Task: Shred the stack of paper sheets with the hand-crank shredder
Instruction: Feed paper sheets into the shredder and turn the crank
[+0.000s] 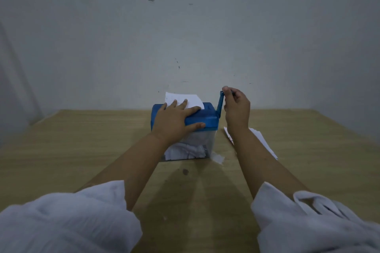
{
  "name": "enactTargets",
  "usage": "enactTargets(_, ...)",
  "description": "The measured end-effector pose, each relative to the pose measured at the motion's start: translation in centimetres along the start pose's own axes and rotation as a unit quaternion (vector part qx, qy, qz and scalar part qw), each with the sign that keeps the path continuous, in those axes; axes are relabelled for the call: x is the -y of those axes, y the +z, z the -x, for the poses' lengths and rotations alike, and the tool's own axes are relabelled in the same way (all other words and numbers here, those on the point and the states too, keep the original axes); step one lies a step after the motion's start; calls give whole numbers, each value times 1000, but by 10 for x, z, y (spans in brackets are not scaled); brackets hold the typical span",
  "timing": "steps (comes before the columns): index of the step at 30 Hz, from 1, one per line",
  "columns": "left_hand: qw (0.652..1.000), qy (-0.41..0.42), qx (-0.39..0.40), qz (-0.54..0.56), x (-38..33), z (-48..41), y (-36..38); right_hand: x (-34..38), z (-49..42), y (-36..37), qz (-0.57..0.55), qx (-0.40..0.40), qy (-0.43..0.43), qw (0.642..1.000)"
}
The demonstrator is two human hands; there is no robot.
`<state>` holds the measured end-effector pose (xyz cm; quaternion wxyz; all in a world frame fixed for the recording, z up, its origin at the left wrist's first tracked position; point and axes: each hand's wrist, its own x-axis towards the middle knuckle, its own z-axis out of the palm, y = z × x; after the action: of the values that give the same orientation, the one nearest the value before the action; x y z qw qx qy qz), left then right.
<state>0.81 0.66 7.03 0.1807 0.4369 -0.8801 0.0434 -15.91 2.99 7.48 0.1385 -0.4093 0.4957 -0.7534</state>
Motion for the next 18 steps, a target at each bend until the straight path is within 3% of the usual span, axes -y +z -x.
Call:
enactTargets(7, 1000, 10, -9, -4, 2, -1, 3, -16, -33, 14, 41, 37, 153, 987)
enactTargets(18, 1000, 6, -16, -8, 3, 3, 4, -58, -2, 2, 108, 41, 235, 965)
